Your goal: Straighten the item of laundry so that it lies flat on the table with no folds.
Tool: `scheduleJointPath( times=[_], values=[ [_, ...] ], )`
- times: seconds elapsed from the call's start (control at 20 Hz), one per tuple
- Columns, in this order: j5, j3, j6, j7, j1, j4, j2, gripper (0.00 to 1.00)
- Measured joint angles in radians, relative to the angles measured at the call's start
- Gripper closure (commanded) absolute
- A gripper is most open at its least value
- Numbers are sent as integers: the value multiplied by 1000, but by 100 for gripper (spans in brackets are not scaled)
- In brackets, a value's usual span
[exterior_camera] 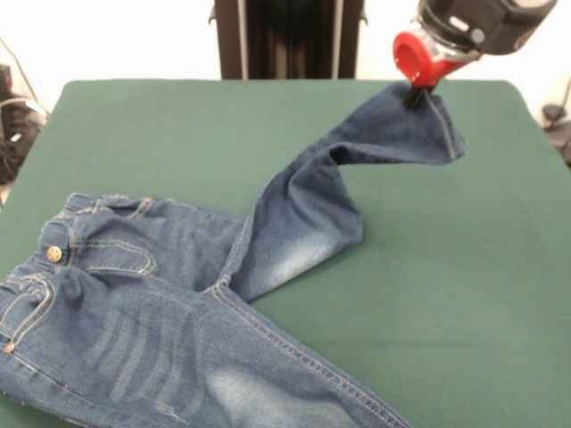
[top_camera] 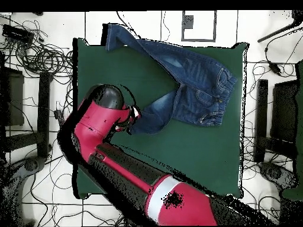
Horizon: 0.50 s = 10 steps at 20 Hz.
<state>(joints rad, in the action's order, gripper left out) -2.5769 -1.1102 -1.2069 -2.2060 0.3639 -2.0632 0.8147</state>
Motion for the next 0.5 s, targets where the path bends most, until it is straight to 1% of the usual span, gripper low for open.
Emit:
scheduleJointPath(
  times=[0.1, 0.5],
  values=[
    [-38, -22, -33, 0, 3, 18, 2, 100],
    [-113, -85, -115, 0, 15, 61, 2, 100]
  ],
)
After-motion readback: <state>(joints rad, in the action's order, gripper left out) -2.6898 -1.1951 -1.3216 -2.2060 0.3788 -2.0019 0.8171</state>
